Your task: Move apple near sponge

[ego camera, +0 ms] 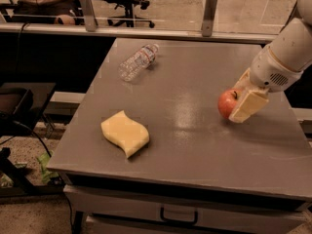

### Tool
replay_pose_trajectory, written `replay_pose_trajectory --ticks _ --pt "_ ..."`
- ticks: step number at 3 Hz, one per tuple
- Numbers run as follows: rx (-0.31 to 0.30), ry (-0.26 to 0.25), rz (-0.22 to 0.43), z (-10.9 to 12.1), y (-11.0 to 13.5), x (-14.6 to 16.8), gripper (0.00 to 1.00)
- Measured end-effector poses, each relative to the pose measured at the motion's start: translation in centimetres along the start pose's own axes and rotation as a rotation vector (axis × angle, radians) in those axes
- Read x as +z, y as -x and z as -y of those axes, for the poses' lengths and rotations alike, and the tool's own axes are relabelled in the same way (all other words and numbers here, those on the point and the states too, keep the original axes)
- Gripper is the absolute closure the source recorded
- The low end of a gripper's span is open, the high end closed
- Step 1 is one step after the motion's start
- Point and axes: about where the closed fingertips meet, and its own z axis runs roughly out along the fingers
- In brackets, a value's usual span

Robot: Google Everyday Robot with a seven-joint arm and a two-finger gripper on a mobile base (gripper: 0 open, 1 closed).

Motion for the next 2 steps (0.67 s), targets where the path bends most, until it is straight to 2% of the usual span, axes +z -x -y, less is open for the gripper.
replay_pose_trajectory --ticks 1,2 --pt "-0.060 0.047 0.034 -0.8 4.2 0.8 1.00" --pt "-0.122 0.095 0.053 -1.9 7.8 2.1 1.00"
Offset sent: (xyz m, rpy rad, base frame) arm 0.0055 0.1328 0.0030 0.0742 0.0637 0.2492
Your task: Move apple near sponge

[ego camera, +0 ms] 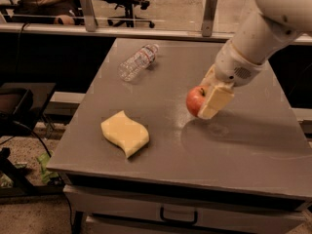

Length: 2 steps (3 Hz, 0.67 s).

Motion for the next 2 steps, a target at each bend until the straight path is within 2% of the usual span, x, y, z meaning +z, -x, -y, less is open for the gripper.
replay_pose_trajectory --ticks 2 --pt "-0.103 0.076 -0.002 -1.1 4.9 3.3 1.00"
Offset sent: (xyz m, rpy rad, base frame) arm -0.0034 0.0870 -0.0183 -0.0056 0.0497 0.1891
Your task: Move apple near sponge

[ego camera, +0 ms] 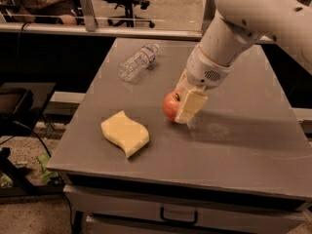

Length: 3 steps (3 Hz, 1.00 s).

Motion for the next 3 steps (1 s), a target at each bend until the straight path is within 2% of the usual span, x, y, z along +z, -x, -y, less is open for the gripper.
replay_pose_trajectory --ticks 1,2,3 --pt "-0.041 0.023 0.000 -0.4 1.7 1.1 1.00" --pt "-0.072 0.033 -0.013 -0.9 2.9 2.1 0.84" --pt "-0.102 0.032 -0.027 -1.3 3.7 2.8 0.62"
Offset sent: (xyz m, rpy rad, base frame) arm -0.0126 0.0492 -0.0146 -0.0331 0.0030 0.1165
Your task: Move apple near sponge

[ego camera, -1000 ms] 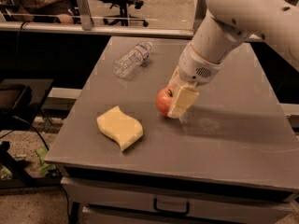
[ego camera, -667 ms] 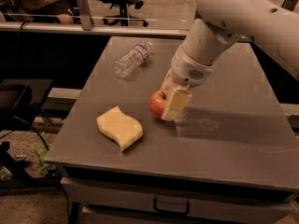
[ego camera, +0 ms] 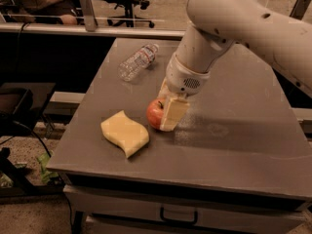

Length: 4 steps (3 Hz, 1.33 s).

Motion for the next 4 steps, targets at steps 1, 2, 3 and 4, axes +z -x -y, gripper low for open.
replay_pose_trajectory --ticks 1,2,3,4 --pt "-0.021 0.000 -0.008 -0.23 0.44 0.60 0.38" --pt "-0.023 0.000 -0.009 -0.26 0.55 0.68 0.15" --pt "-0.025 0.000 -0.009 -0.27 0.64 0.73 0.00" --pt "-0.025 0.000 -0.009 -0.27 0.64 0.74 0.00"
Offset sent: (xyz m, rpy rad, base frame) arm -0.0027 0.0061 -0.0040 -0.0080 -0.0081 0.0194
